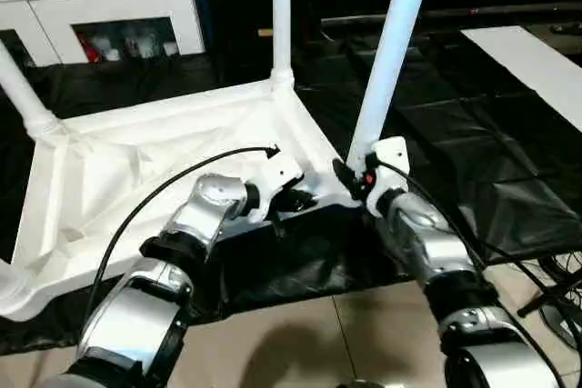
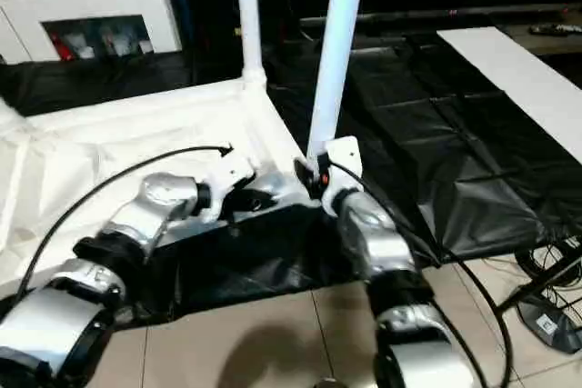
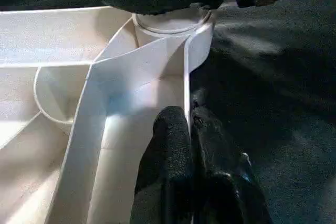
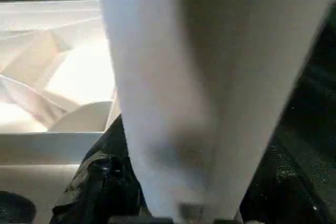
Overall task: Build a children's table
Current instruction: Rotate leg to tighten
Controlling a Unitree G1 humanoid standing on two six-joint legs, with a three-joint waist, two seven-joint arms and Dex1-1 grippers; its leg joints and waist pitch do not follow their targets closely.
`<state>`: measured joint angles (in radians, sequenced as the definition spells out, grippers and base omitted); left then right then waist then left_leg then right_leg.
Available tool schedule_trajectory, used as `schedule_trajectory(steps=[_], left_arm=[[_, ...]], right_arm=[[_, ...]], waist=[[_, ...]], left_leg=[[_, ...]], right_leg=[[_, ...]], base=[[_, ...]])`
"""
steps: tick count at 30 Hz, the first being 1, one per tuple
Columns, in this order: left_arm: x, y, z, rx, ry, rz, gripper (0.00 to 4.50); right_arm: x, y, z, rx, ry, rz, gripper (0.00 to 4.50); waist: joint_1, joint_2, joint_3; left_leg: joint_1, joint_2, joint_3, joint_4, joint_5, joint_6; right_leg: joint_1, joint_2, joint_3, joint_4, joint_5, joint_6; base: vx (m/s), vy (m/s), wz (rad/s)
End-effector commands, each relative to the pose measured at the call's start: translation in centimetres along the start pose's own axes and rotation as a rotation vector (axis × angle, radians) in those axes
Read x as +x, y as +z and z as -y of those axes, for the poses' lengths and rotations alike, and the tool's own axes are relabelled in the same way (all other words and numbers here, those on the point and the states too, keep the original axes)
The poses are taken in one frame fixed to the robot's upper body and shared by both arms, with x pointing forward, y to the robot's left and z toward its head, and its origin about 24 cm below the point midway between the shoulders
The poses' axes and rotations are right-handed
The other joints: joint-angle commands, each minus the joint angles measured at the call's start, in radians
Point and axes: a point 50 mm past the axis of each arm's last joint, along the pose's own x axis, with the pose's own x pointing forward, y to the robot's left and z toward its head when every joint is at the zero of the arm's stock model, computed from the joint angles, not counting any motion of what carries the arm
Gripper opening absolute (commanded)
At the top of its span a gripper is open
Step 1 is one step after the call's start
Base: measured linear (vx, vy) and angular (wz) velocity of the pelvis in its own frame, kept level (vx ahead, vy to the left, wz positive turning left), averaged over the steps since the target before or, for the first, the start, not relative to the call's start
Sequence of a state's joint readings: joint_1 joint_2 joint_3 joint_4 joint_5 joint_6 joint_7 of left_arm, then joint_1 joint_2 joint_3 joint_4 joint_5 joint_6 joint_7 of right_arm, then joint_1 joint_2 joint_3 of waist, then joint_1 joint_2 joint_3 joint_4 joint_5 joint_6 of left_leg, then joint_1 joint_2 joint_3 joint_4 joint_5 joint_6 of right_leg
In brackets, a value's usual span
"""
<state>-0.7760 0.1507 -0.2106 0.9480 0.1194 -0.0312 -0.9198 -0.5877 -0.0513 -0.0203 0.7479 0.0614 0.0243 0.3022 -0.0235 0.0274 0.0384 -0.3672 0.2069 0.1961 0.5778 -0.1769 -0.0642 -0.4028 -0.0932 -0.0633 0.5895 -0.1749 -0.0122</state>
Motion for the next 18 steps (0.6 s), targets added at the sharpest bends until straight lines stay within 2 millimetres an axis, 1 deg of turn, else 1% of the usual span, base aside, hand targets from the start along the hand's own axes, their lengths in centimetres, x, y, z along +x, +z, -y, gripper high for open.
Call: schedule_trajectory(steps=[1,2,3,4,5,6,7,9,10,11,13,15,16,17,18], left_arm=[[1.3,1.0,1.2,0.048,-0.059,0.045,0.0],[1.2,0.9,1.2,0.062,-0.07,0.051,0.0],[1.2,0.9,1.2,0.062,-0.072,0.053,0.0],[1.1,0.9,1.3,0.067,-0.079,0.058,0.0],[0.9,0.8,1.3,0.076,-0.081,0.06,0.0],[0.9,0.8,1.3,0.076,-0.081,0.06,0.0],[0.8,0.7,1.3,0.075,-0.086,0.058,0.0],[0.6,0.5,1.3,0.078,-0.094,0.053,0.0],[0.6,0.5,1.3,0.079,-0.094,0.053,0.0],[0.5,0.3,1.4,0.081,-0.098,0.051,0.0],[0.4,0.2,1.3,0.085,-0.097,0.048,0.0],[0.2,-0.1,1.3,0.087,-0.1,0.042,0.0],[0.1,-0.2,1.3,0.086,-0.098,0.04,0.0],[0.1,-0.2,1.3,0.085,-0.098,0.038,0.0],[0.1,-0.2,1.3,0.085,-0.098,0.038,0.0]], right_arm=[[0.3,-2.4,-2.2,0.002,0.057,-0.115,1.98],[0.3,-2.2,-2.3,0.016,0.071,-0.094,2.51],[0.3,-2.1,-2.3,0.021,0.069,-0.087,2.65],[0.3,-1.8,-2.2,0.037,0.067,-0.064,2.65],[0.4,-1.6,-2.1,0.051,0.074,-0.042,2.72],[0.4,-1.6,-2.1,0.051,0.074,-0.042,2.83],[0.3,-1.5,-2.0,0.047,0.085,-0.037,2.94],[0.2,-1.3,-1.9,0.025,0.124,-0.025,3.04],[0.1,-1.3,-1.9,0.023,0.129,-0.024,3.13],[0.0,-1.3,-1.8,-0.002,0.139,-0.024,3.25],[-0.4,-1.2,-1.5,-0.019,0.172,-0.017,3.25],[-1.3,-1.0,-0.7,-0.054,0.225,-0.001,3.25],[-1.9,-0.7,-0.2,-0.06,0.258,0.013,3.25],[-2.7,-0.5,0.2,-0.06,0.29,0.028,3.25],[-2.7,-0.5,0.2,-0.06,0.29,0.028,3.25]], waist=[[0.002,0.0,-0.056],[0.002,0.002,-0.056],[0.002,0.001,-0.056],[0.001,0.003,-0.055],[0.002,0.006,-0.057],[0.002,0.006,-0.057],[0.003,0.008,-0.06],[0.004,0.01,-0.061],[0.004,0.009,-0.062],[0.005,0.01,-0.062],[0.007,0.009,-0.063],[0.009,0.009,-0.062],[0.012,0.01,-0.061],[0.02,0.011,-0.061],[0.024,0.009,-0.061]], left_leg=[[0.005,0.015,-0.01,-0.066,-0.282,0.045],[0.005,0.014,-0.01,-0.066,-0.285,0.046],[0.006,0.015,-0.01,-0.067,-0.294,0.045],[0.007,0.016,-0.01,-0.068,-0.301,0.043],[0.009,0.017,-0.01,-0.067,-0.303,0.043],[0.009,0.017,-0.01,-0.067,-0.303,0.043],[0.007,0.018,-0.01,-0.066,-0.284,0.047],[0.006,0.017,-0.01,-0.065,-0.259,0.056],[0.006,0.017,-0.009,-0.064,-0.252,0.06],[0.006,0.018,-0.009,-0.063,-0.233,0.07],[0.006,0.018,-0.008,-0.061,-0.222,0.08],[0.006,0.018,-0.007,-0.061,-0.218,0.088],[0.006,0.017,-0.007,-0.061,-0.22,0.092],[0.008,0.018,-0.008,-0.06,-0.215,0.102],[0.007,0.021,-0.007,-0.06,-0.212,0.108]], right_leg=[[0.044,-0.04,0.033,-0.077,-0.224,-0.227],[0.045,-0.04,0.033,-0.077,-0.227,-0.227],[0.045,-0.04,0.032,-0.078,-0.24,-0.224],[0.044,-0.041,0.033,-0.08,-0.25,-0.224],[0.043,-0.042,0.034,-0.08,-0.241,-0.23],[0.043,-0.042,0.034,-0.08,-0.241,-0.23],[0.047,-0.04,0.034,-0.074,-0.19,-0.243],[0.051,-0.039,0.033,-0.068,-0.137,-0.256],[0.052,-0.039,0.032,-0.067,-0.122,-0.26],[0.054,-0.04,0.032,-0.064,-0.09,-0.271],[0.056,-0.04,0.032,-0.061,-0.067,-0.278],[0.058,-0.04,0.031,-0.063,-0.067,-0.277],[0.059,-0.04,0.031,-0.064,-0.07,-0.274],[0.064,-0.038,0.031,-0.064,-0.062,-0.266],[0.061,-0.04,0.031,-0.064,-0.064,-0.266]], base=[[0.0,0.0,0.0],[0.0,0.0,0.0],[0.0,0.0,0.0],[0.0,0.0,0.0],[0.0,0.0,0.0],[0.0,0.0,0.0],[0.0,0.0,0.0],[0.0,0.0,0.0],[0.0,0.0,0.0],[0.0,0.0,0.0],[0.0,0.0,0.0],[0.0,0.0,0.0],[0.0,0.0,0.0],[0.0,0.0,0.0],[0.0,0.0,0.0]])
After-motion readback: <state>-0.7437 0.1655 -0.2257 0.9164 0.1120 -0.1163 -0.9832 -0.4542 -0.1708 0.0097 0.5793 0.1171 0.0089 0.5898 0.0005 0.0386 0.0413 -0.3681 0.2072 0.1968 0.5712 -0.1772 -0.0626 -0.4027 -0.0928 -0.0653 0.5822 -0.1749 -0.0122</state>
